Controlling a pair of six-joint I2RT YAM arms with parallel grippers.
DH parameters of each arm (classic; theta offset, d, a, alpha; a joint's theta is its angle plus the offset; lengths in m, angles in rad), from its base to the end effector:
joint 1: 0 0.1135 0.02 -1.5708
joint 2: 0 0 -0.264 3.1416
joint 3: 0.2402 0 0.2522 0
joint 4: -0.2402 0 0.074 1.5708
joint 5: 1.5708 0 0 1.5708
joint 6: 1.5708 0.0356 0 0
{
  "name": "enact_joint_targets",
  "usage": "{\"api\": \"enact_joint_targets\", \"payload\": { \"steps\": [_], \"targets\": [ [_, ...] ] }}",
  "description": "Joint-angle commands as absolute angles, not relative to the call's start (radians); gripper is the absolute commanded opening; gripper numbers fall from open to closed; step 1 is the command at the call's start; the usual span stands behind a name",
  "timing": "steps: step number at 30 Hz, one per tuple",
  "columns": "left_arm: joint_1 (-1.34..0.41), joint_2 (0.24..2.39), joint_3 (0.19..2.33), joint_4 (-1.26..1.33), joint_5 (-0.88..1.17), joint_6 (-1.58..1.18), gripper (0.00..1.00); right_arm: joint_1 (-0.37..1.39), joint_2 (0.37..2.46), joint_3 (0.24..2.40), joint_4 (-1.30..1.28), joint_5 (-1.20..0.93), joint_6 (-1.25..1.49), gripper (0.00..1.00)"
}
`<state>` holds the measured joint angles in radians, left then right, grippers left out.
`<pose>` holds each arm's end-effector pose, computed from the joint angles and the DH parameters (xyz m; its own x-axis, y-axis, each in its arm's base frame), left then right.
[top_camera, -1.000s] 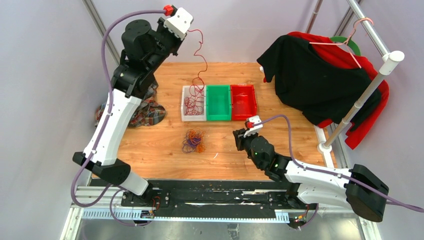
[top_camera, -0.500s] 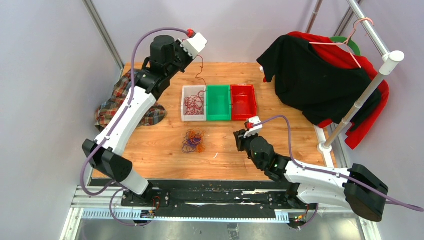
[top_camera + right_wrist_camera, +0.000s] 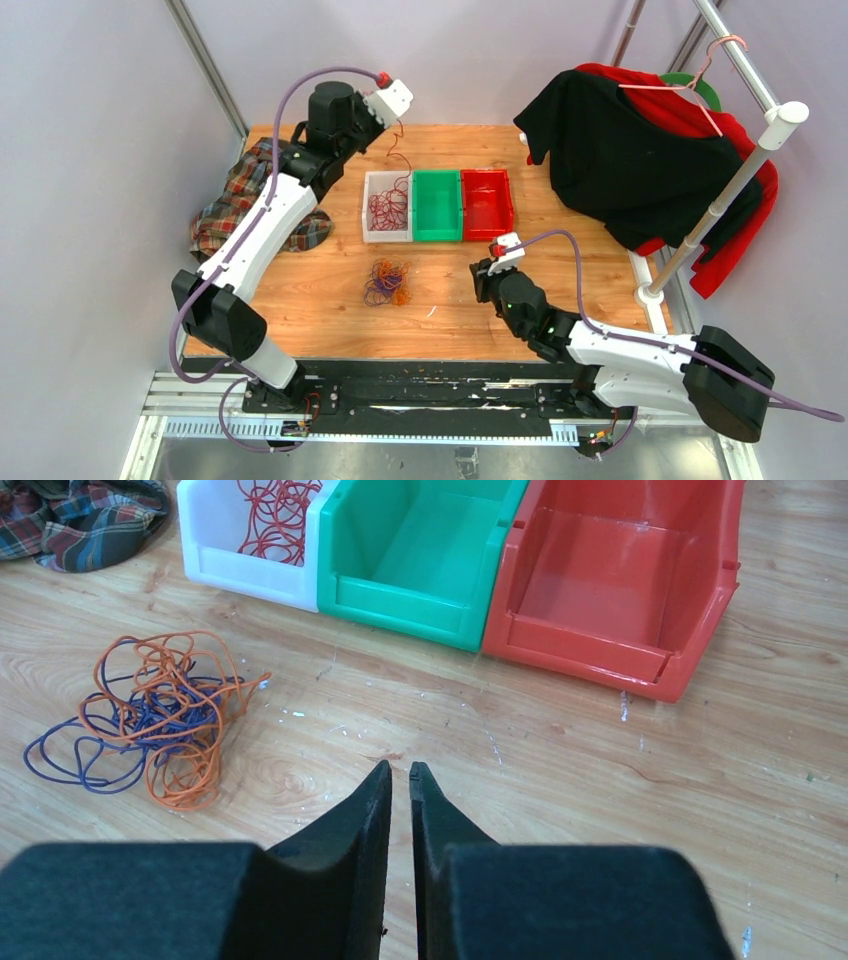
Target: Untangle the cables
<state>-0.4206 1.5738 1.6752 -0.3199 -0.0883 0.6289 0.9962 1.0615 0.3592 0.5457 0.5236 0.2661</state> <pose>0.3347 -0.1463 0.4383 0.0330 0.6271 -0.7782 0.3818 0.7117 0.5897 0.1348 0.1755 0.2152 -0.2024 0.1065 -0.9735 -0.4201 0.8885 0.1845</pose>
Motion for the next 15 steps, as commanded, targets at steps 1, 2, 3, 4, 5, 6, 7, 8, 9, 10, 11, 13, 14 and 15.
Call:
{"api": "enact_joint_targets", "payload": {
  "steps": [1, 2, 3, 4, 5, 6, 7, 8, 9, 10, 11, 13, 14, 15],
  "targets": [
    [-0.44, 1.549, 1.54, -0.433, -0.026, 0.602, 0.0, 0.977, 1.07, 0.377, 0.545, 0.532, 0.269, 0.12],
    [-0.444, 1.546, 1.495, -0.428, -0.027, 0.6, 0.01, 0.975, 1.068, 0.378, 0.545, 0.529, 0.27, 0.12],
    [-0.445, 1.543, 1.454, -0.415, -0.037, 0.599, 0.01, 0.972, 1.068, 0.38, 0.545, 0.527, 0.268, 0.12],
    [-0.446, 1.546, 1.423, -0.406, -0.048, 0.602, 0.0, 0.97, 1.068, 0.38, 0.543, 0.526, 0.268, 0.12],
    [-0.448, 1.551, 1.401, -0.4, -0.06, 0.605, 0.0, 0.967, 1.068, 0.382, 0.541, 0.524, 0.267, 0.12],
    [-0.447, 1.558, 1.388, -0.394, -0.078, 0.607, 0.0, 0.965, 1.069, 0.383, 0.538, 0.522, 0.267, 0.12],
    [-0.447, 1.565, 1.377, -0.388, -0.1, 0.614, 0.0, 0.963, 1.071, 0.385, 0.536, 0.522, 0.266, 0.12],
    [-0.446, 1.571, 1.37, -0.38, -0.12, 0.616, 0.0, 0.96, 1.072, 0.385, 0.534, 0.519, 0.265, 0.12],
    [-0.445, 1.577, 1.367, -0.386, -0.132, 0.621, 0.0, 0.957, 1.075, 0.389, 0.532, 0.519, 0.265, 0.11],
    [-0.444, 1.579, 1.365, -0.401, -0.132, 0.625, 0.01, 0.954, 1.077, 0.39, 0.529, 0.515, 0.265, 0.11],
    [-0.444, 1.578, 1.36, -0.415, -0.128, 0.629, 0.0, 0.95, 1.079, 0.391, 0.529, 0.512, 0.265, 0.11],
    [-0.444, 1.571, 1.344, -0.482, -0.056, 0.64, 0.01, 0.937, 1.093, 0.397, 0.529, 0.5, 0.266, 0.11],
    [-0.443, 1.576, 1.346, -0.513, -0.032, 0.639, 0.0, 0.934, 1.097, 0.4, 0.529, 0.498, 0.267, 0.11],
    [-0.443, 1.584, 1.353, -0.55, -0.004, 0.642, 0.0, 0.932, 1.099, 0.404, 0.528, 0.495, 0.267, 0.11]
  ]
}}
